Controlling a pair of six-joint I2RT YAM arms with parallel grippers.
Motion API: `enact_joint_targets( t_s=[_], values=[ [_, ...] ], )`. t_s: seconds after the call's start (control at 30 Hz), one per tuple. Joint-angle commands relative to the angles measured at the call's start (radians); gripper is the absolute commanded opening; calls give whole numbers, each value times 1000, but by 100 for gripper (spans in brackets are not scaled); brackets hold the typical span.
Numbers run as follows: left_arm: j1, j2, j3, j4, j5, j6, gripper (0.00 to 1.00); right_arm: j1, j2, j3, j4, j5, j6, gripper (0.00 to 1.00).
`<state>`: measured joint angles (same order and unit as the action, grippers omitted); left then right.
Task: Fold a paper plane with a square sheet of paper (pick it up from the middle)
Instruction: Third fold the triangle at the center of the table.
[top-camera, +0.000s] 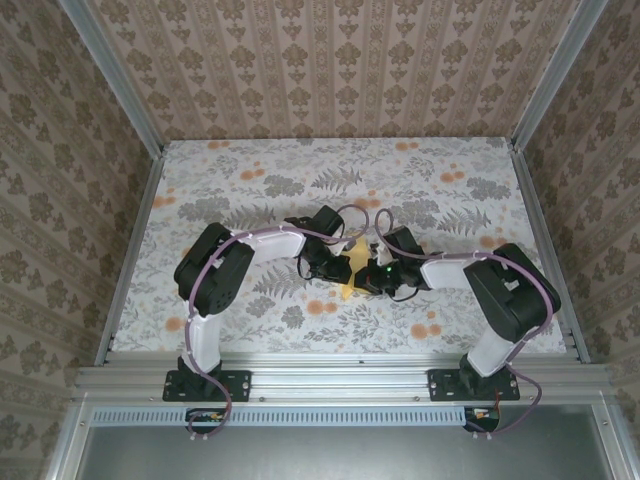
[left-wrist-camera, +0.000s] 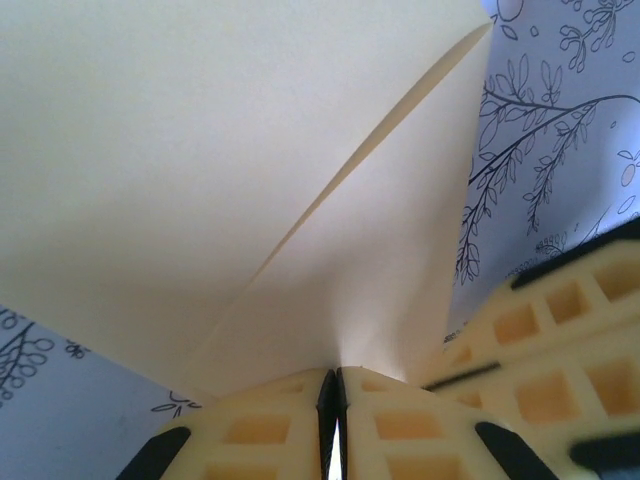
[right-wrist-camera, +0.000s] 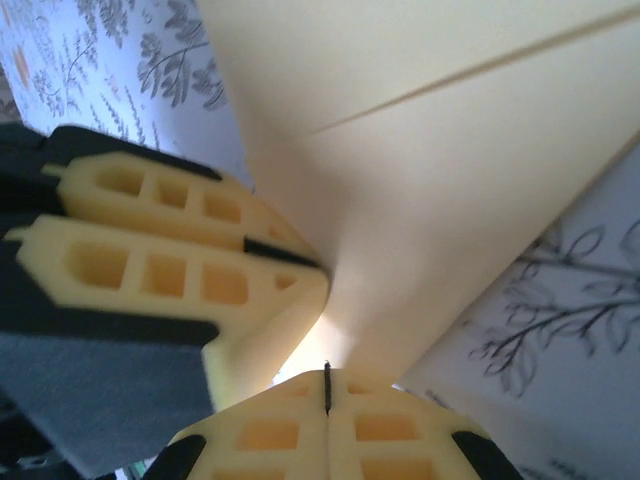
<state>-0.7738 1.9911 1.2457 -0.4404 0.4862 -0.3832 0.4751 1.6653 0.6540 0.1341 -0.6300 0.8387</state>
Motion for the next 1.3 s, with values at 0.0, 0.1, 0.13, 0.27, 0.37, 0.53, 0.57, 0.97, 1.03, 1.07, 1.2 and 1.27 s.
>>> enact_joint_targets(
  t_s=[0.0,0.1,0.13,0.27,0.37,0.53,0.57,0.97,1.03,1.07,1.2,1.27],
  values=[
    [7,63,-49,-34,-69,27,14,25,-23,-30,43,28,48,9],
    [10,63,-52,-32,-69,29,14,44,-3,-37,76,36,71,9],
    [10,62,-54,-32,-67,29,14,48,6,-36,88,36,78,9],
    [13,59,-60,-30,-67,30,14,61,27,-38,120,42,92,9],
    [16,60,-68,-25,-66,28,14,69,36,-36,131,42,100,9],
    [19,57,-72,-18,-61,26,14,79,59,-30,127,42,91,9],
    [19,55,-71,-18,-60,25,14,80,65,-28,122,42,88,9],
    [25,16,12,-11,-1,-9,18,89,113,-28,78,54,48,8],
    [28,10,34,-18,3,-10,19,89,121,-28,78,56,43,8],
    [29,8,46,-22,4,-11,20,89,125,-27,75,57,41,8],
    [36,-11,83,-31,6,-21,23,91,135,-25,74,57,35,8],
    [38,-16,98,-37,5,-22,25,91,139,-24,73,58,31,8]
  ],
)
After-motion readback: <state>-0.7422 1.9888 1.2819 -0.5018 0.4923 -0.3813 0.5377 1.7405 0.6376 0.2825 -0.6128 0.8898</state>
